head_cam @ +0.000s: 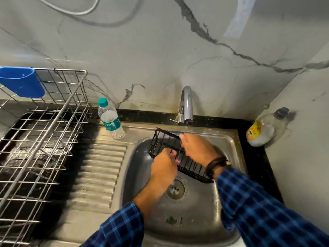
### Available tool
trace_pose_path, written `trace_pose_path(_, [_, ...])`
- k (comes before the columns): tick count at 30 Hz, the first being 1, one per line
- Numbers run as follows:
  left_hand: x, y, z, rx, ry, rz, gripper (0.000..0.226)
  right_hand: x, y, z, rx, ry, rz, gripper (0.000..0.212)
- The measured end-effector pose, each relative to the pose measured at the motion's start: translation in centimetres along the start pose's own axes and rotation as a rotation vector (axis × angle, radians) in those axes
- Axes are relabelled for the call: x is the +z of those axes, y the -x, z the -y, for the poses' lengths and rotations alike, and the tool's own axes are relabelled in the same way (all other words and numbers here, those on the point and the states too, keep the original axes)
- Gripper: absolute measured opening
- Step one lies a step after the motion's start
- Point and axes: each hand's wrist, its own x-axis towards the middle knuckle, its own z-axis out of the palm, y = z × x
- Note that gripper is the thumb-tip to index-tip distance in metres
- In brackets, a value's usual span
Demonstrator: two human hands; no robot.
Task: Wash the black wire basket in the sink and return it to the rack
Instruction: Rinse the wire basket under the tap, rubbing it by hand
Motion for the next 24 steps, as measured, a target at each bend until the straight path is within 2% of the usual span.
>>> trace_pose_path(3, [1.0,0.7,-1.1,0.023,0.026,-0.002,0.014,0.9,-1.1,3.7,-0.099,0.060,-0.100,0.035])
trace_pose_path(7, [0.0,-0.2,-0.6,-0.039,0.097,-0.094,0.019,-0.2,-2.2,3.6,-0.274,0.146,-0.062,0.023])
trace_pose_path(10, [-1.0,-0.7,-0.4,-0.144,0.218,-0.169,0.020,-1.6,-1.7,1.6,-0.286,0.186,-0.024,0.027])
trace_pose_path(14, [-0.3,-0.5,0.0,-0.283,0.337,-0.263,0.020,-3.1,-0.7,-1.6,-0.201,0.171,0.066,0.027])
trace_pose_path(16, [0.4,0.1,-0.2,-0.240,0.346,-0.250,0.025,-3.1,-0.5,-2.0,-0.179,0.140,0.063,0.027])
trace_pose_path(18, [0.8,0.8,-0.1,-0.091,0.240,-0.189,0.030,-2.9,-0.4,-2.1,-0.188,0.179,-0.092,0.029])
trace_pose_path(20, [0.1,1.5,0.6,0.067,0.029,-0.110,0.033,-3.1,-0.3,-2.6,-0.185,0.228,-0.236,0.032])
trace_pose_path(22, [-2.1,1.9,2.0,0.201,-0.090,-0.286,0.031,-3.1,-0.2,-3.9,-0.163,0.191,-0.230,0.032])
trace_pose_path(23, [-3.3,2.0,2.5,0.222,-0.041,-0.419,0.028,-3.1,-0.1,-4.5,-0.163,0.151,-0.207,0.031])
trace_pose_path(24, [-4.5,1.6,2.9,0.162,0.067,-0.486,0.027,-2.9,0.2,-5.1,-0.172,0.111,-0.188,0.030])
